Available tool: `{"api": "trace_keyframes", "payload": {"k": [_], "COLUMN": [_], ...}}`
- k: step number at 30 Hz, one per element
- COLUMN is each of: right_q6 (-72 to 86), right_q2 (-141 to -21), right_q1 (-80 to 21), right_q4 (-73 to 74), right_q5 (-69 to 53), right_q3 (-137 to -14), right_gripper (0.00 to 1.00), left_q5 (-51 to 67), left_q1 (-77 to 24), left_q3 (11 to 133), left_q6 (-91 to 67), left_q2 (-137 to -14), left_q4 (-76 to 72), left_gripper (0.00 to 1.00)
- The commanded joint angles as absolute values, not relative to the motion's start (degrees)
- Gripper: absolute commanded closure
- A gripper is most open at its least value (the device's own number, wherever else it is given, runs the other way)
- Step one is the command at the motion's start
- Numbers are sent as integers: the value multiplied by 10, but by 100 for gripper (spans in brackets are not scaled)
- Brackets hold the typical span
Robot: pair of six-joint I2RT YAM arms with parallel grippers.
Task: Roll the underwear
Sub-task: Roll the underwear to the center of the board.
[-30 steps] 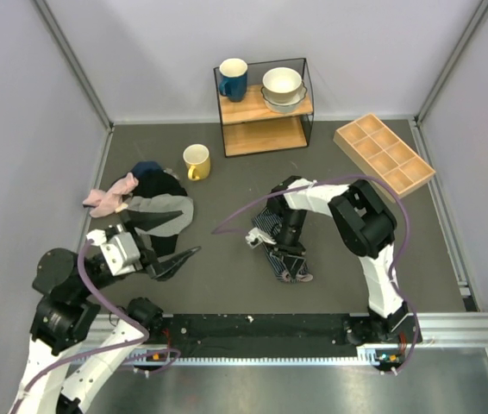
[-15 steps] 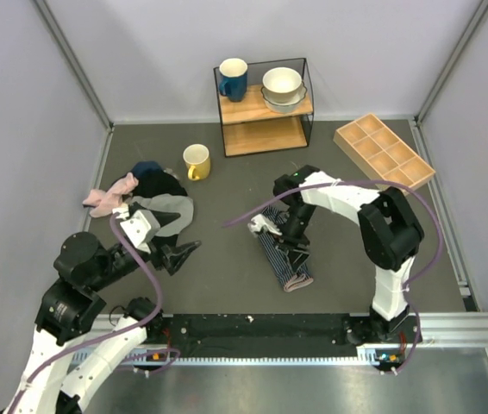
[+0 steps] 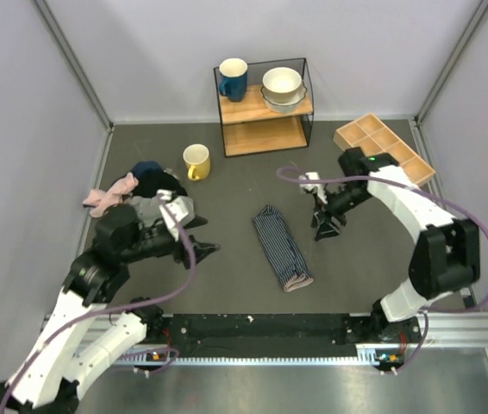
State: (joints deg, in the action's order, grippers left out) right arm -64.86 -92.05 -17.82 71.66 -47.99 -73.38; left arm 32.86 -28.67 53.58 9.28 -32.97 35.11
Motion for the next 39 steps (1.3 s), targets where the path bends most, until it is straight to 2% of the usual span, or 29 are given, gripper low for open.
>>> {"api": "trace_keyframes", "payload": {"k": [1, 7, 10, 14, 21, 34, 39], "right_q6": [-591, -599, -605, -599, -602, -607, -608], "right_q2": [-798, -668, -643, -640, -638, -636, -637], "right_q1": [-126, -96, -94, -95, -95, -96, -95], "right_q4": [602, 507, 497, 496, 496, 498, 499], "right_q5": [-538, -569, -581, -596, -609, -606, -606], "right_q3": [-694, -593, -564, -555, -547, -540, -539], "right_gripper": [45, 36, 33, 33, 33, 33, 33], "left_q5": [353, 182, 147, 98, 28, 8, 5], "left_q1": [-351, -604, -659, -694, -722, -743, -744], "left_q3": [506, 462, 396, 338, 345, 368, 401], "left_q6": [87, 155, 206, 246, 263, 253, 247], "left_q2": [-409, -533, -578, -641, -786, -877, -912], "left_q4": [263, 190, 80, -77, -172, -205, -157], "left_gripper": [26, 25, 24, 24, 28, 31, 38]}}
